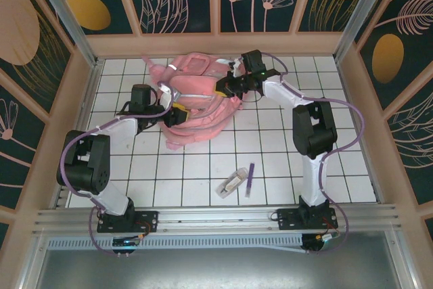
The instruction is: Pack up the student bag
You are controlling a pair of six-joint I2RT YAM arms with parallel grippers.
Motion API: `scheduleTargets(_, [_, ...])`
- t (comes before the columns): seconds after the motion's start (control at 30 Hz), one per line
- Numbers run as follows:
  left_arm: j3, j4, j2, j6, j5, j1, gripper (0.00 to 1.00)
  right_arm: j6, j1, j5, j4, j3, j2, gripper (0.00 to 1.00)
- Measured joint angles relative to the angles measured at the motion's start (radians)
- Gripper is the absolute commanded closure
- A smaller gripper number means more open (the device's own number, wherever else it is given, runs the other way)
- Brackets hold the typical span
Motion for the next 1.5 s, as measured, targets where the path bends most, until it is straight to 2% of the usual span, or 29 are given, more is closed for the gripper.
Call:
scheduleTargets(0.13, [0.0, 0.015, 0.003, -0.005, 0.017, -0.011, 0.7, 0.018, 0.0, -0.008, 0.016, 0.0, -0.001, 1.0])
scheduleTargets(0.23, [-0.008, 0.047, 0.003, -0.014, 0.019, -0.045, 0.79, 0.043, 0.0, -0.013, 0.042, -0.003, -0.003, 1.0])
scheduleTargets(0.33, [-0.076, 0.15, -0.015, -0.054, 0.018, -0.072, 0.86, 0.077, 0.0, -0.014, 0.09, -0.031, -0.02, 1.0])
scheduleTargets(0.47, [-0.184, 0.329, -0.039, -0.15, -0.008, -0.077, 0.85, 0.137, 0.002, -0.043, 0.148, -0.068, -0.035, 1.0])
scheduleTargets(0.6, [-0.221, 0.446, -0.039, -0.208, -0.053, -0.08, 0.76, 0.161, 0.003, -0.051, 0.195, -0.072, -0.035, 1.0])
scheduleTargets(0.67, [-0.221, 0.476, -0.039, -0.212, -0.062, -0.08, 0.75, 0.164, 0.0, -0.053, 0.217, -0.074, -0.036, 1.0])
scheduleTargets(0.77, [-0.214, 0.497, -0.026, -0.2, -0.056, -0.08, 0.74, 0.165, -0.003, -0.059, 0.253, -0.093, -0.04, 1.0])
scheduleTargets(0.93, [-0.22, 0.529, -0.009, -0.16, -0.057, -0.079, 0.68, 0.153, -0.003, -0.06, 0.274, -0.112, -0.044, 1.0])
scheduleTargets(1.13, [-0.237, 0.555, -0.023, 0.01, -0.061, -0.094, 0.68, 0.099, -0.001, -0.073, 0.292, -0.127, -0.051, 1.0])
scheduleTargets(1.23, [-0.236, 0.555, -0.027, 0.071, -0.058, -0.109, 0.71, 0.041, 0.009, -0.08, 0.291, -0.127, -0.051, 1.0])
scheduleTargets(1.33, [-0.235, 0.549, -0.026, 0.106, -0.045, -0.112, 0.81, -0.013, 0.015, -0.08, 0.285, -0.127, -0.052, 1.0])
scheduleTargets(1.43, [-0.233, 0.549, -0.02, 0.121, -0.035, -0.112, 0.84, -0.05, 0.017, -0.081, 0.28, -0.127, -0.052, 1.0])
scheduleTargets(1.5, [-0.233, 0.549, -0.014, 0.121, -0.034, -0.114, 0.82, -0.069, 0.017, -0.08, 0.271, -0.127, -0.052, 1.0])
